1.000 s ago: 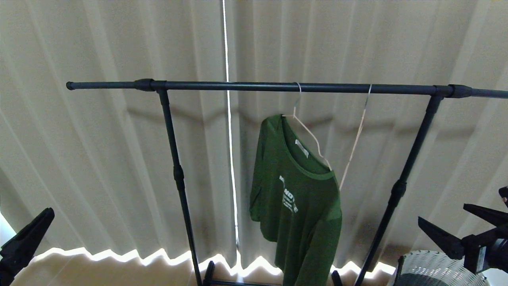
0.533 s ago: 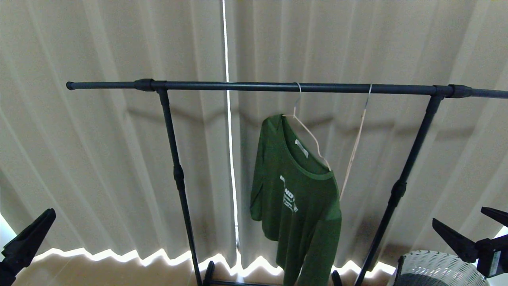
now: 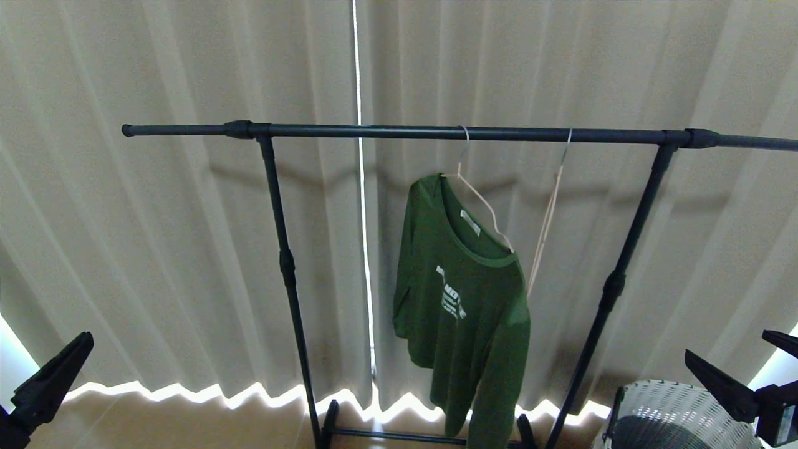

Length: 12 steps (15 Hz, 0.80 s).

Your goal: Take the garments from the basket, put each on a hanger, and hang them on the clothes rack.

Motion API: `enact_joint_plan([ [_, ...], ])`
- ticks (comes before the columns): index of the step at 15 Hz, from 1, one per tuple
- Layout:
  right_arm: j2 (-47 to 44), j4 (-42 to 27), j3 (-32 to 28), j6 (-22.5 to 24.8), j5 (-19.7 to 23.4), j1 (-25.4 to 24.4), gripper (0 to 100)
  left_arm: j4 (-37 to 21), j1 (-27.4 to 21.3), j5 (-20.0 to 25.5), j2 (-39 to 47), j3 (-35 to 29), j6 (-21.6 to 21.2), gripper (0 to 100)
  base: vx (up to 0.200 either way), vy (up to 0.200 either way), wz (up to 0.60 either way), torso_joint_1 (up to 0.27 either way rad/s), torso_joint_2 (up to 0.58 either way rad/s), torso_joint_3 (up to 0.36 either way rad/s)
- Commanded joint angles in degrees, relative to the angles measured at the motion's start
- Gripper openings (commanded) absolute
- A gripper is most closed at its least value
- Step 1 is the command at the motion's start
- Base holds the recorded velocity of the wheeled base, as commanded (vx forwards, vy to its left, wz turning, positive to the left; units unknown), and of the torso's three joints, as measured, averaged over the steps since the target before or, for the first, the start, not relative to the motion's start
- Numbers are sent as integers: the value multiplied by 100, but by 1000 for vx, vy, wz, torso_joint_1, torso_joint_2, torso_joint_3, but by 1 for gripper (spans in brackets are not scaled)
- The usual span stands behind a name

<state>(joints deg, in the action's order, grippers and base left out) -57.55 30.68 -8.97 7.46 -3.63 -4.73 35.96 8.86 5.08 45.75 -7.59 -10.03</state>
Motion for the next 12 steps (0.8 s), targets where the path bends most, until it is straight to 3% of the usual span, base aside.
enact_joint_plan([
  [1, -63, -19, 36, 1, 3, -2, 100, -1, 1, 1, 13, 4, 10, 100, -200, 0, 0, -7, -7, 2],
  [5, -107, -19, 80, 19, 3, -2, 100, -10, -16, 19, 48, 39, 1, 100, -200, 0, 0, -5, 0, 2],
  [12, -125, -19, 115, 89, 3, -19, 100, -10, -51, 28, 74, 74, 1, 100, 0, 0, 0, 0, 0, 0],
])
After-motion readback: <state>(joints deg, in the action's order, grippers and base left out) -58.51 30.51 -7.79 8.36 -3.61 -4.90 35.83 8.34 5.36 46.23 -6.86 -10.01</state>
